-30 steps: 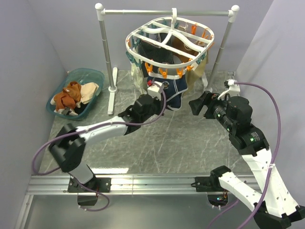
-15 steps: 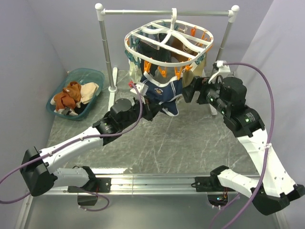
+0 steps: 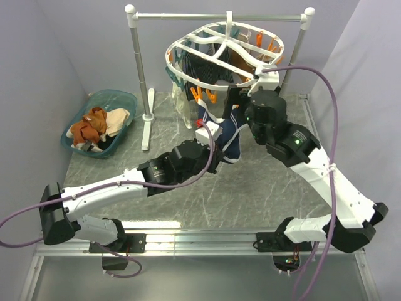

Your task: Remove the underwear clipped to the hanger

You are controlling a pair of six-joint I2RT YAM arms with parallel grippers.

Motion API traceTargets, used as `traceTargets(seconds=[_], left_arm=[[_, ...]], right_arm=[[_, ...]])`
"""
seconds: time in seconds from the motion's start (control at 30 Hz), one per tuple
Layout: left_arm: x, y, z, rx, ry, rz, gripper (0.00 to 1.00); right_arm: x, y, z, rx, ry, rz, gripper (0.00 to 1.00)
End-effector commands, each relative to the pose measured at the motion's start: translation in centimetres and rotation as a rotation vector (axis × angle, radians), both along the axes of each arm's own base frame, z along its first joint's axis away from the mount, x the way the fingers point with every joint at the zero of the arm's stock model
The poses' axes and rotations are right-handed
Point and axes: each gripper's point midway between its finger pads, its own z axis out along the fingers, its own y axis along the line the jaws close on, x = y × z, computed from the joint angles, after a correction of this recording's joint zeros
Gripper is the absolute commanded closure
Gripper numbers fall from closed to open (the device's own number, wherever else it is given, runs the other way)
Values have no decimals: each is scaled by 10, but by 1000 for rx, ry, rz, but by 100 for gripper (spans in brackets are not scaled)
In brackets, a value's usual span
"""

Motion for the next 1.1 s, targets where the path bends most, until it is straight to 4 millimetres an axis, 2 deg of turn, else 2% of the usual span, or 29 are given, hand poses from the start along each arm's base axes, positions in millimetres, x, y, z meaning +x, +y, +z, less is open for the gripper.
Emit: traceTargets(seconds=[0.0,0.17,0.3,0.4,0.53,0.57,0.6,0.67,0.7,0.8,0.9,0.93,0.97,1.0,1.07], left_arm=[[7,5,30,38,-96,101,100],[4,5,42,93,-157,168,100],[-3,1,45,101,-183,158,100],[-8,0,49,96,-190,158,100],[-10,3,57,70,-196,166,100],[-10,4,58,68,-196,169,100],[-10,6,59,64,-197,176,100],[-9,8,58,65,-198,183,100],[-8,10,60,60,-201,191,100],[-7,13,59,63,-204,205,100],[-7,16,59,64,-204,215,100],[-6,16,58,67,-205,220,100],[-6,17,59,64,-205,221,100],[-6,17,58,67,-205,221,100],[-6,19,58,67,-208,224,100]], right_arm=[[8,-26,12,-69,-31,-178,0],[19,-18,9,-142,2,-220,0],[25,-15,16,-153,-3,-241,5],[29,-12,15,-156,4,-254,11],[32,-9,10,-155,16,-264,26],[32,-10,10,-153,17,-266,31],[32,-9,9,-151,19,-264,42],[31,-8,8,-146,21,-255,57],[32,-7,9,-139,19,-257,74],[31,-9,11,-131,17,-261,95],[29,-10,13,-125,16,-259,95],[28,-10,13,-121,16,-255,90],[27,-10,13,-121,21,-251,76],[26,-9,15,-103,22,-247,50],[20,-13,18,-86,31,-237,31]])
